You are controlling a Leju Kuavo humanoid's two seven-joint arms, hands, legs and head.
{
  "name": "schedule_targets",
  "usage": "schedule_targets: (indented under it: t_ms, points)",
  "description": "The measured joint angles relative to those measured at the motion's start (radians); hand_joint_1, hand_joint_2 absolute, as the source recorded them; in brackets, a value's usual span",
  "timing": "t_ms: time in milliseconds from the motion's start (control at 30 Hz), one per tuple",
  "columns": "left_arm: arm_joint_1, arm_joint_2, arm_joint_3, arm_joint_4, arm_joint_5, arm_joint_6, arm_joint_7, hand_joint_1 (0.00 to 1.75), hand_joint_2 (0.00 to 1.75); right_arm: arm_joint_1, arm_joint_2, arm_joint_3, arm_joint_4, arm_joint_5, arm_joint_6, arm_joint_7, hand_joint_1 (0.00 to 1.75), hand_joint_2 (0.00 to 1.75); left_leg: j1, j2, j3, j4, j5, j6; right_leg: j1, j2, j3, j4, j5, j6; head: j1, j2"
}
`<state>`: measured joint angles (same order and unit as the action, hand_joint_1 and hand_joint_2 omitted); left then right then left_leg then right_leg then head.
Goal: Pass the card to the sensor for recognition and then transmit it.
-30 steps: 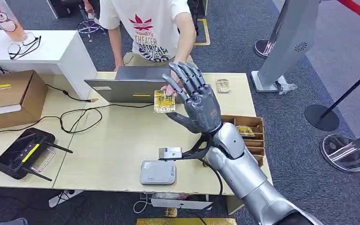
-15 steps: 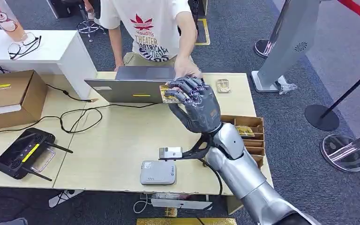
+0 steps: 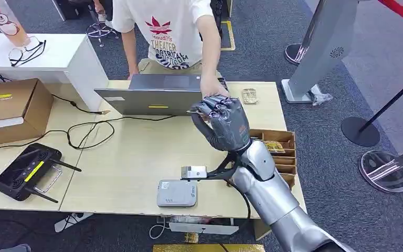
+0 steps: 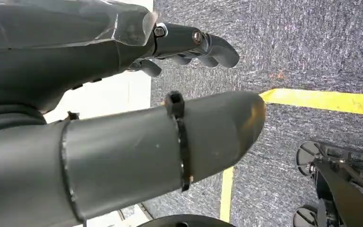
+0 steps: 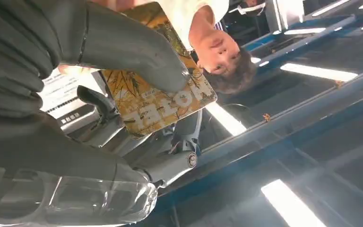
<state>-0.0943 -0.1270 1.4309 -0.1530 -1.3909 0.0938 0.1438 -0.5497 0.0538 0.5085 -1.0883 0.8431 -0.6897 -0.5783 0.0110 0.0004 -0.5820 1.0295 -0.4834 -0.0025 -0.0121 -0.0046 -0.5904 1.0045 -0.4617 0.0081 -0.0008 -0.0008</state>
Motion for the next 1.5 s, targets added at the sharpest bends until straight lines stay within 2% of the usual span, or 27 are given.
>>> schedule_targets:
  t_ms: [133, 267, 333, 467, 567, 700, 1067, 1200, 1300, 1500]
  points:
    - [0.001, 0.006, 0.0, 0.0, -0.005, -0.03, -0.009, 0.0, 0.0, 0.006, 0.0, -0.001, 0.0, -0.028, 0.0, -0.012, 1.75, 1.75, 0.0, 0.0, 0.0, 0.0, 0.0, 0.0, 0.0, 0.0, 0.0, 0.0, 0.0, 0.0, 0.0, 0.0]
    - [0.005, 0.014, 0.0, 0.0, -0.008, -0.04, -0.018, 0.0, 0.0, 0.01, 0.0, 0.01, 0.0, -0.164, 0.012, -0.015, 1.75, 1.75, 0.0, 0.0, 0.0, 0.0, 0.0, 0.0, 0.0, 0.0, 0.0, 0.0, 0.0, 0.0, 0.0, 0.0]
    - [0.005, 0.016, 0.0, 0.0, -0.009, -0.041, -0.018, 0.0, 0.0, 0.01, 0.0, 0.019, -0.003, -0.231, 0.042, -0.015, 1.75, 1.75, 0.0, 0.0, 0.0, 0.0, 0.0, 0.0, 0.0, 0.0, 0.0, 0.0, 0.0, 0.0, 0.0, 0.0]
    - [0.005, 0.019, 0.0, 0.0, -0.013, -0.046, -0.018, 0.0, 0.0, 0.011, -0.004, 0.037, -0.027, -0.415, 0.18, -0.018, 1.75, 1.75, 0.0, 0.0, 0.0, 0.0, 0.0, 0.0, 0.0, 0.0, 0.0, 0.0, 0.0, 0.0, 0.0, 0.0]
    - [0.005, 0.019, 0.001, 0.0, -0.015, -0.05, -0.018, 0.0, 0.0, 0.012, -0.006, 0.04, -0.044, -0.497, 0.251, -0.02, 1.75, 1.75, 0.0, 0.0, 0.0, 0.0, 0.0, 0.0, 0.0, 0.0, 0.0, 0.0, 0.0, 0.0, 0.0, 0.0]
    - [0.005, 0.021, 0.003, 0.0, -0.014, -0.053, -0.012, 0.0, 0.0, 0.017, -0.01, 0.045, -0.072, -0.674, 0.428, -0.02, 1.75, 1.75, 0.0, 0.0, 0.0, 0.0, 0.0, 0.0, 0.0, 0.0, 0.0, 0.0, 0.0, 0.0, 0.0, 0.0]
    - [0.006, 0.024, 0.025, 0.0, -0.014, -0.061, -0.012, 0.0, 0.0, 0.026, -0.041, 0.082, -0.087, -0.959, 0.766, 0.029, 1.75, 1.75, 0.0, 0.0, 0.0, 0.0, 0.0, 0.0, 0.0, 0.0, 0.0, 0.0, 0.0, 0.0, 0.0, 0.0]
    - [0.006, 0.025, 0.027, 0.0, -0.014, -0.062, -0.012, 0.0, 0.0, 0.028, -0.05, 0.114, -0.069, -1.016, 0.858, 0.061, 1.75, 1.75, 0.0, 0.0, 0.0, 0.0, 0.0, 0.0, 0.0, 0.0, 0.0, 0.0, 0.0, 0.0, 0.0, 0.0]
    - [0.005, 0.025, 0.029, 0.0, -0.013, -0.062, -0.013, 0.0, 0.0, 0.028, -0.05, 0.146, -0.045, -1.034, 0.897, 0.075, 1.75, 1.75, 0.0, 0.0, 0.0, 0.0, 0.0, 0.0, 0.0, 0.0, 0.0, 0.0, 0.0, 0.0, 0.0, 0.0]
    - [0.005, 0.022, 0.042, 0.0, -0.015, -0.043, -0.034, 0.0, 0.0, 0.027, -0.053, 0.22, 0.024, -1.064, 0.928, 0.088, 1.75, 1.75, 0.0, 0.0, 0.0, 0.0, 0.0, 0.0, 0.0, 0.0, 0.0, 0.0, 0.0, 0.0, 0.0, 0.0]
